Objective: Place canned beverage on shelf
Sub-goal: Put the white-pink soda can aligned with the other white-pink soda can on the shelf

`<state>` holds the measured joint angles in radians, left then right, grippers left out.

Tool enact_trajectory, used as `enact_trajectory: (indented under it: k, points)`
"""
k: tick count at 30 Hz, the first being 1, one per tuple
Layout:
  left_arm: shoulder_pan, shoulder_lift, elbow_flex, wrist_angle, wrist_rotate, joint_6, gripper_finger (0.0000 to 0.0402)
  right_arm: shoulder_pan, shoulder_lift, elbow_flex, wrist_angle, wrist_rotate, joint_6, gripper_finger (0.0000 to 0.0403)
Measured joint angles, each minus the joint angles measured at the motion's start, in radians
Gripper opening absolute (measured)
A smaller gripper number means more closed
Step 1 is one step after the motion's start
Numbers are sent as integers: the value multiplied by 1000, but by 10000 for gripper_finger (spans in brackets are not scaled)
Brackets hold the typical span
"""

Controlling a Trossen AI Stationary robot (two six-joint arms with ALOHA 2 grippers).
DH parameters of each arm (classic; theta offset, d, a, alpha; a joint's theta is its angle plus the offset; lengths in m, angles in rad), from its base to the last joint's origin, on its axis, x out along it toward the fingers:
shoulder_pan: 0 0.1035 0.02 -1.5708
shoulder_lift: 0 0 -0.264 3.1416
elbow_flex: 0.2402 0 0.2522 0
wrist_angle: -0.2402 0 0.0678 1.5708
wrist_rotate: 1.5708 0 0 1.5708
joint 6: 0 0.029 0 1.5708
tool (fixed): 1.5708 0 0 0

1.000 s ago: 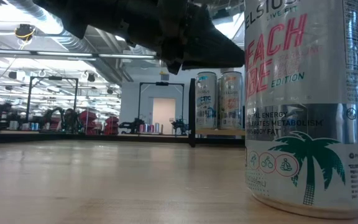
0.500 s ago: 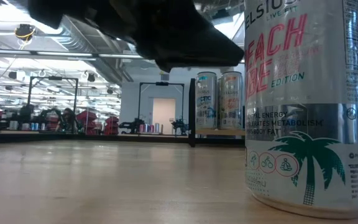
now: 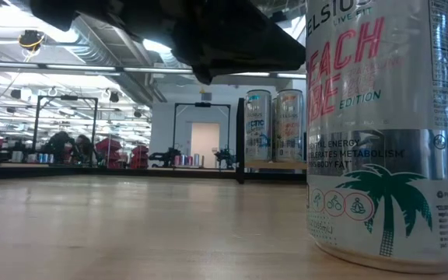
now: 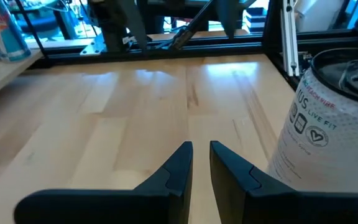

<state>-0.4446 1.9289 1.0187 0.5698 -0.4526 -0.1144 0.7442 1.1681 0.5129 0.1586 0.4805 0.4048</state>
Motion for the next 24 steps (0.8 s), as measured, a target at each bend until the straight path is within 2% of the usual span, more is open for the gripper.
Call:
enact_trajectory:
  k: [3, 9, 12, 17, 19, 24]
  points:
    - [-6, 0, 0, -3, 6, -14, 47, 31, 85, 1, 62, 26, -11, 348]
    - [-11, 0, 0, -51, 121, -37, 50, 34, 227, 2, 214, 13, -25, 348]
    - [-9, 0, 0, -96, 140, -91, 65, 35, 288, 2, 272, 13, -28, 348]
    - [-18, 0, 0, -174, 258, -161, 98, 33, 394, 7, 458, -17, -78, 348]
    - [-31, 0, 0, -174, 251, -164, 106, 26, 433, 27, 505, -24, -114, 348]
    - [-50, 0, 0, -170, 106, -142, 113, 28, 519, 115, 498, -45, -138, 348]
